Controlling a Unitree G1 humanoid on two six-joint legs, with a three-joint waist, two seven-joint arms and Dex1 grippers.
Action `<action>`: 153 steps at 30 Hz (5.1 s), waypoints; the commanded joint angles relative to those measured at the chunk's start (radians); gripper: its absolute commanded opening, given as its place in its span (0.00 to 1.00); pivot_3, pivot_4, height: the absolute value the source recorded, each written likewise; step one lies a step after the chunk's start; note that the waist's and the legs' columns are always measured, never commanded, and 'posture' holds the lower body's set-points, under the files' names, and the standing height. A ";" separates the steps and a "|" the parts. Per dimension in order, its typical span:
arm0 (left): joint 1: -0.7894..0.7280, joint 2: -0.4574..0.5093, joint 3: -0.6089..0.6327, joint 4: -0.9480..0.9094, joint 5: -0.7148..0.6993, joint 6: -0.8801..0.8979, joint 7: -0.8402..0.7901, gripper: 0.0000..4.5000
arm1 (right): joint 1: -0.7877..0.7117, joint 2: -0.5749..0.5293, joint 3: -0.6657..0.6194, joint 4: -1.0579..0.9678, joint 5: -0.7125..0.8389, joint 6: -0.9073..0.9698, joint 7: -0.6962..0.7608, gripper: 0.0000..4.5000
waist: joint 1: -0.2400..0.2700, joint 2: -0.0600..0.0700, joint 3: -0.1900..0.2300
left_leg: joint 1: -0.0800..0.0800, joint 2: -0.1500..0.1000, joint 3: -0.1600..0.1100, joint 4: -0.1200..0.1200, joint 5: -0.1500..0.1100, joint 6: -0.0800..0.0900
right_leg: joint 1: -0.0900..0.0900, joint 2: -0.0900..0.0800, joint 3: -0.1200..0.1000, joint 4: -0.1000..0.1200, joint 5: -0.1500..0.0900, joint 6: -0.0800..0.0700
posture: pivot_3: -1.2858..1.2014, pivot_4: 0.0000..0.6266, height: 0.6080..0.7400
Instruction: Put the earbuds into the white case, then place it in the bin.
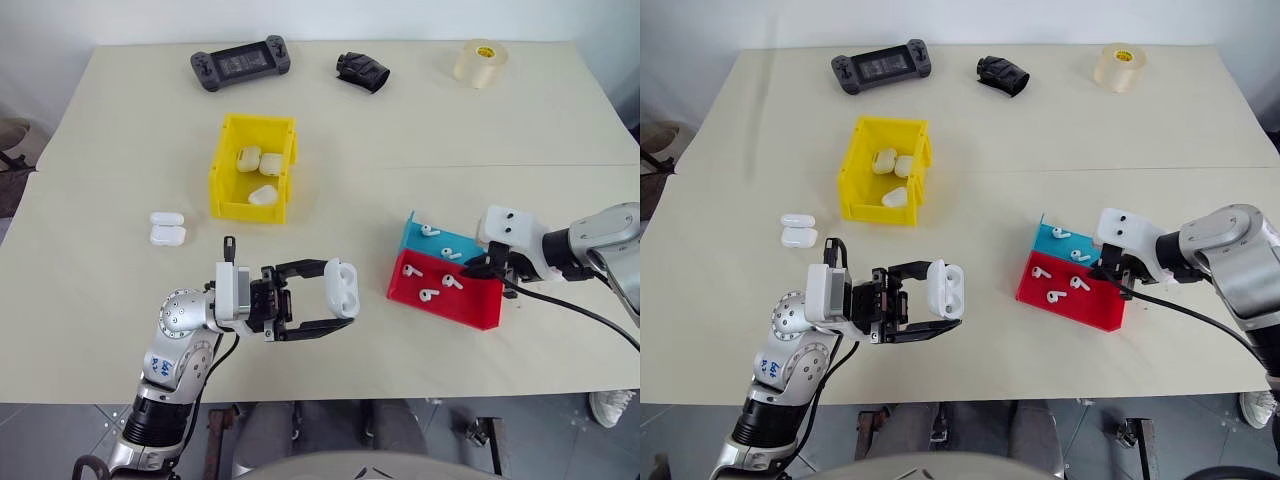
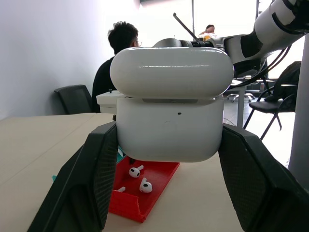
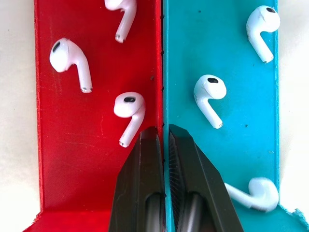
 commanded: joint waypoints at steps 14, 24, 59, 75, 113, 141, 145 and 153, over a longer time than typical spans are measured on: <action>0.011 0.022 0.003 -0.058 -0.008 -0.007 0.025 0.61 | -0.066 0.022 0.037 0.197 -0.082 -0.339 0.181 0.01 | -0.001 0.000 0.000 | 0.000 0.000 0.000 0.000 0.000 0.000 | 0.000 0.000 0.000 0.000 0.000 0.000 | 0.52 0.24 1.00; 0.019 0.034 0.001 -0.075 -0.009 -0.003 0.041 0.61 | -0.173 0.073 0.068 0.393 -0.148 -0.541 0.285 0.01 | -0.003 0.000 0.000 | 0.001 0.000 0.001 0.001 0.000 0.000 | 0.001 0.000 0.000 0.000 0.000 0.000 | 0.52 0.24 1.00; 0.011 0.043 -0.004 -0.065 -0.028 0.005 0.025 0.61 | -0.011 -0.079 -0.146 0.091 0.079 -0.348 0.291 1.00 | 0.001 0.001 0.001 | 0.001 0.001 0.001 0.001 0.000 0.000 | 0.001 0.000 0.000 0.000 0.000 0.000 | 0.52 0.24 1.00; -0.033 0.023 0.001 0.029 -0.044 -0.012 -0.053 0.61 | 0.672 0.003 -0.741 -0.294 0.217 -0.163 0.122 1.00 | 0.007 0.001 0.000 | 0.003 0.000 0.001 0.001 0.000 0.000 | 0.004 0.000 0.000 0.000 0.000 0.000 | 0.52 0.24 1.00; -0.001 0.016 -0.016 -0.029 -0.035 -0.002 0.004 0.61 | 0.101 0.072 -0.195 -0.377 0.379 0.732 -0.501 0.91 | 0.001 0.001 0.000 | 0.001 0.000 0.000 0.001 0.000 0.000 | 0.001 0.000 0.001 0.000 0.000 0.000 | 0.52 0.24 1.00; 0.018 0.022 -0.023 -0.051 -0.038 0.004 0.016 0.61 | 0.098 -0.112 0.015 -0.234 0.037 -0.263 0.149 0.86 | -0.002 0.001 0.000 | 0.001 0.001 0.001 0.000 0.000 0.001 | 0.000 0.000 0.001 -0.001 0.000 0.000 | 0.52 0.24 1.00; 0.024 0.026 -0.022 -0.059 -0.039 0.007 0.020 0.61 | 0.064 -0.071 0.065 -0.183 -0.044 -0.339 0.173 0.86 | 0.000 0.001 0.000 | 0.001 0.000 0.001 0.000 0.000 0.000 | 0.001 0.000 0.001 -0.001 0.000 0.000 | 0.52 0.24 1.00; 0.039 0.033 -0.021 -0.081 -0.038 0.011 0.037 0.61 | 0.032 -0.032 0.078 -0.091 -0.133 -0.438 0.203 0.86 | -0.001 0.001 0.000 | 0.001 0.000 0.001 0.000 0.000 0.000 | 0.000 0.000 0.001 -0.001 0.000 0.000 | 0.52 0.24 1.00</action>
